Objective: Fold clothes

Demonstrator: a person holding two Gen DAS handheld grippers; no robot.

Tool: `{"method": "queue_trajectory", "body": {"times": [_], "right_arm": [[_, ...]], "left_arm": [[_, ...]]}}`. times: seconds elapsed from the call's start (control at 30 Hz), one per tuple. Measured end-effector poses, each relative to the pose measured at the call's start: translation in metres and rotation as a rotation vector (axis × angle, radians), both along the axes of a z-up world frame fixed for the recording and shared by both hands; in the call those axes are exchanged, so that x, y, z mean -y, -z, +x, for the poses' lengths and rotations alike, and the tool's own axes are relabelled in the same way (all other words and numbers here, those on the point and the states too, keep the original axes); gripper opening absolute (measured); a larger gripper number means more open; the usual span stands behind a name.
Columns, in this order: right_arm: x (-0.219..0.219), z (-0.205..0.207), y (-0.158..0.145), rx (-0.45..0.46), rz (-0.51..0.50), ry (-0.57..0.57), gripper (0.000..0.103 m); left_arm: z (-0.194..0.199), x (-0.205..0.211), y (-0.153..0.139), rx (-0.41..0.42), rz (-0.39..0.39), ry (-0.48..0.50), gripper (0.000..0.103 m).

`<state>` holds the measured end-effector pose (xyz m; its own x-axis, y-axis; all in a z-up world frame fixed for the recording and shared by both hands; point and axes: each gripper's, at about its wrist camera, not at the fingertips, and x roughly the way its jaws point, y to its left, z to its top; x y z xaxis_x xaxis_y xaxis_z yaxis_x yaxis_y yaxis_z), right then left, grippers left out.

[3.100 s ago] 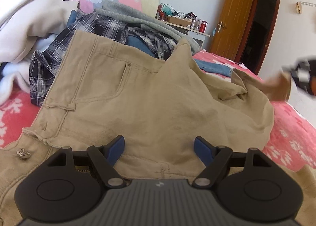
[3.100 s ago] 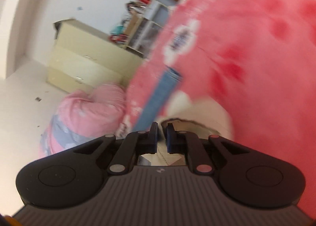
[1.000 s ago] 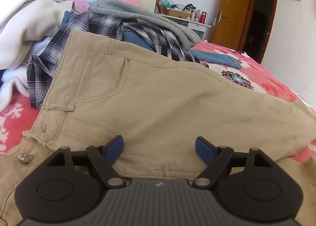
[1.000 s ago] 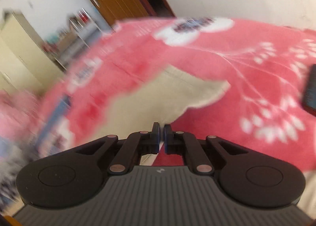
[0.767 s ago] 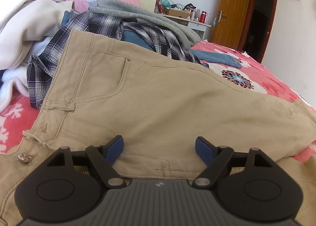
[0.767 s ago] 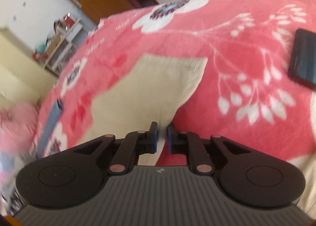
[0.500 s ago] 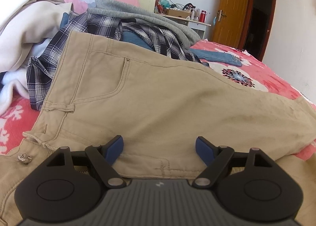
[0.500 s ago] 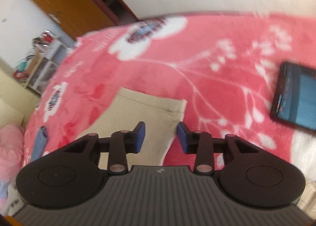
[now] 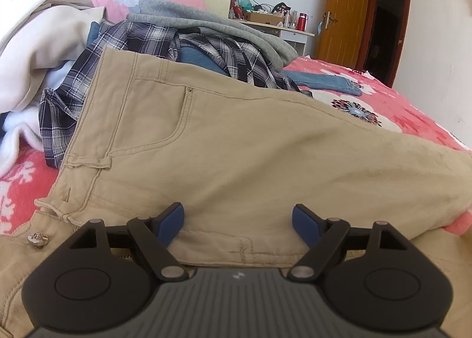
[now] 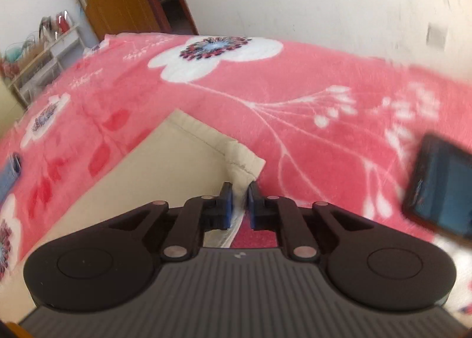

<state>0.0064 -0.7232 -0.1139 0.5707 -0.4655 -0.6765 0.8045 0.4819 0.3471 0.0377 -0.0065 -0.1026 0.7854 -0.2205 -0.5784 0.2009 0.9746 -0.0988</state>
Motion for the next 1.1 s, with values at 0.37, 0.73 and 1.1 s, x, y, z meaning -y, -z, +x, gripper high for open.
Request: {"method": "queue_trajectory", "body": {"times": [0.37,0.73,1.1], "right_arm": [[-0.080,0.046,-0.039,0.014,-0.241,-0.314,0.032],[-0.158,0.080,-0.032,0.089,0.189,-0.623,0.032],[-0.311,0.120,0.002,-0.083,-0.231,-1.116,0.033]], "left_arm": [[0.000,0.002,0.000,0.003,0.008,-0.003,0.082],[0.021,-0.004,-0.050,0.050,0.014,-0.066,0.081],[0.117,0.017,-0.009,-0.065,0.140,-0.175,0.078]]}}
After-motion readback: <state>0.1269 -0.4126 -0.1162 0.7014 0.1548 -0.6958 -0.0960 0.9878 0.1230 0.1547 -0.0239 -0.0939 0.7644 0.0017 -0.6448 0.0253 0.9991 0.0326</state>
